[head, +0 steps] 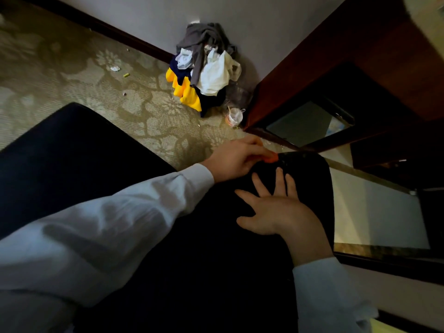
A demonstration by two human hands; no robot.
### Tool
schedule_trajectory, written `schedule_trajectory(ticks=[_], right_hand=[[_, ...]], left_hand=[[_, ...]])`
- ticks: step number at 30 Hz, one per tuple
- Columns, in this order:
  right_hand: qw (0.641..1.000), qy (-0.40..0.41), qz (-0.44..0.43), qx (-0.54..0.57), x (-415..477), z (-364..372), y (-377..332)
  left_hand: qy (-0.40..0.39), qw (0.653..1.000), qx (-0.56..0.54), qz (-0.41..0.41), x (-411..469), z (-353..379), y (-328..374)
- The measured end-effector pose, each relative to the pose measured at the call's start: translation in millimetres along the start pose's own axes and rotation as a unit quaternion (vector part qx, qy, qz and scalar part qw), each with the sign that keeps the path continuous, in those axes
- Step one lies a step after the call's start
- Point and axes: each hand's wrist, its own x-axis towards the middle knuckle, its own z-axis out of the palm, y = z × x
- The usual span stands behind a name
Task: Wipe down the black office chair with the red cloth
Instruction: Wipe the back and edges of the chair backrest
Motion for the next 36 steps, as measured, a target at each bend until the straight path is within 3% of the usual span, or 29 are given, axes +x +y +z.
schedule_trajectory(ticks=[3, 11, 14, 16, 18, 24, 28, 36], right_hand=[[1.000, -0.008, 0.006, 0.007, 0.3, -2.2, -0.7], [1.000, -0.008, 0.012, 0.012, -0.6, -2.8, -2.3], [1.000, -0.004, 0.014, 0.003, -0.5, -3.4, -4.3], [1.000, -0.004, 0.020, 0.003, -1.2, -4.6, -5.5], [1.000, -0.001, 0.024, 0.001, -2.0, -5.8, -6.5], [0.999, 0.054, -0.003, 0.001, -27.0, 12.0, -22.1], [0.998, 0.062, -0.009, -0.025, -50.8, 29.7, -41.4], [0.995, 0.091, 0.014, -0.026, -86.5, 68.7, -70.1]], left_hand=[[-0.017, 0.998, 0.055, 0.006, -15.8, -1.0, -14.0], [-0.087, 0.975, 0.106, -0.178, -57.7, -6.9, -68.4], [-0.022, 0.970, 0.069, -0.233, -66.9, -5.7, -62.2], [0.082, 0.977, 0.012, -0.195, -73.6, -3.9, -39.7], [0.127, 0.981, -0.048, -0.139, -78.9, -4.9, -11.4], [0.069, 0.988, -0.085, -0.111, -138.6, -29.0, 37.0], [-0.022, 0.992, -0.073, -0.095, -175.6, -23.2, 50.0], [0.059, 0.993, 0.016, -0.098, -171.6, 20.6, 56.7]])
